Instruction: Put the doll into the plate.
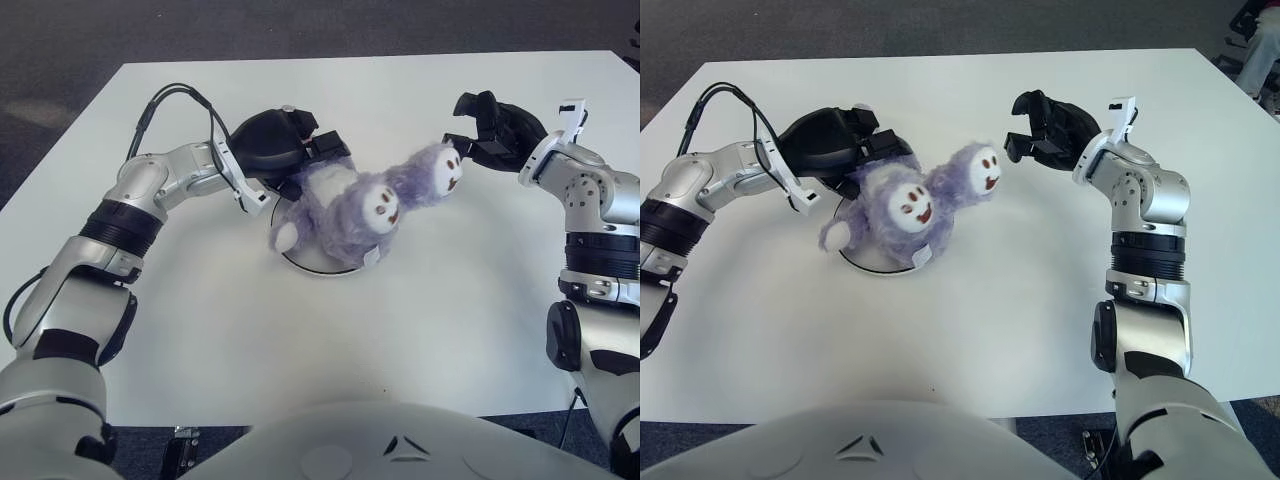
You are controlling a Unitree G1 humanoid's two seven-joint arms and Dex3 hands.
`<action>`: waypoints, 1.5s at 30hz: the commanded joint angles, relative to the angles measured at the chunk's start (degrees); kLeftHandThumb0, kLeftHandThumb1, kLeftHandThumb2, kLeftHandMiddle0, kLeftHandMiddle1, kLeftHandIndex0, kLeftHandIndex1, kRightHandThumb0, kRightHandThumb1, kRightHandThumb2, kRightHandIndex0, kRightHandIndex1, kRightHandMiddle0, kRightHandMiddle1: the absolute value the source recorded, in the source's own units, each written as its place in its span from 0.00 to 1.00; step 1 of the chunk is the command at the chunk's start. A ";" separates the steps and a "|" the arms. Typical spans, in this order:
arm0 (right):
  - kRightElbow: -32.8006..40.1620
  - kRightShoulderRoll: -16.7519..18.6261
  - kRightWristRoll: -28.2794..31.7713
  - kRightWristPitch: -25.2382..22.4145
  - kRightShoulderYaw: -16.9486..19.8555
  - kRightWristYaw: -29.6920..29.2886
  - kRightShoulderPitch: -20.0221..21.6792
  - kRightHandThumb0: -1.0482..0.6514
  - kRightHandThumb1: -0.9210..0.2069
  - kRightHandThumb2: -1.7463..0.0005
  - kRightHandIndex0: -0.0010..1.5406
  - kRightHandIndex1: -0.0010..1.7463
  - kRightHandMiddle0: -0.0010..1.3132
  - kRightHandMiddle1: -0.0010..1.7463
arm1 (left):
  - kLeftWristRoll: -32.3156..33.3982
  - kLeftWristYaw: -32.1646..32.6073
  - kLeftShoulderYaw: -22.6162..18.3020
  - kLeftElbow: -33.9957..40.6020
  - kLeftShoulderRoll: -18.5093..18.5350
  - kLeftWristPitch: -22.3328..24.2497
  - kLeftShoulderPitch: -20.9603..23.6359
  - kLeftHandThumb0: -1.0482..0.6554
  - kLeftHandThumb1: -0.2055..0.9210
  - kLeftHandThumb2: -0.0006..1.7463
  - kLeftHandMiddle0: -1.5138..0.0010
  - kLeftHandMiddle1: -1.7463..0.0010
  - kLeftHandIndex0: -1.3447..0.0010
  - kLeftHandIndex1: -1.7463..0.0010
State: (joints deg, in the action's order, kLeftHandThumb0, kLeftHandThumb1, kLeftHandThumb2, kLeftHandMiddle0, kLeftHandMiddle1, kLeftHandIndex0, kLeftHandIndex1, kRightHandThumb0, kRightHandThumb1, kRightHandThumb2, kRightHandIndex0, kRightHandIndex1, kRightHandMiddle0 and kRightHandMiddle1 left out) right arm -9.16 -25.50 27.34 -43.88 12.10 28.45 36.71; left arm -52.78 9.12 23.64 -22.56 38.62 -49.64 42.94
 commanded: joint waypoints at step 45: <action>-11.32 -0.65 -6.51 7.97 -1.22 1.31 0.98 0.38 0.30 0.44 0.69 1.00 0.31 1.00 | 66.39 -58.91 -6.45 -22.57 0.43 4.16 8.51 0.00 1.00 0.42 0.59 0.02 1.00 0.79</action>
State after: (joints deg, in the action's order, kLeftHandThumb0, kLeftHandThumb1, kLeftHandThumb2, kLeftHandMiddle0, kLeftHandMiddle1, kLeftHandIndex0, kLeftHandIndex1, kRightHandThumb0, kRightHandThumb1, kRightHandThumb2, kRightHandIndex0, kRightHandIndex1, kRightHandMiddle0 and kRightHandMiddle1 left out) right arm -19.15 -25.88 21.31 -37.07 10.63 29.57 36.88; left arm 8.26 -43.80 21.49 -41.73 39.59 -54.51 51.04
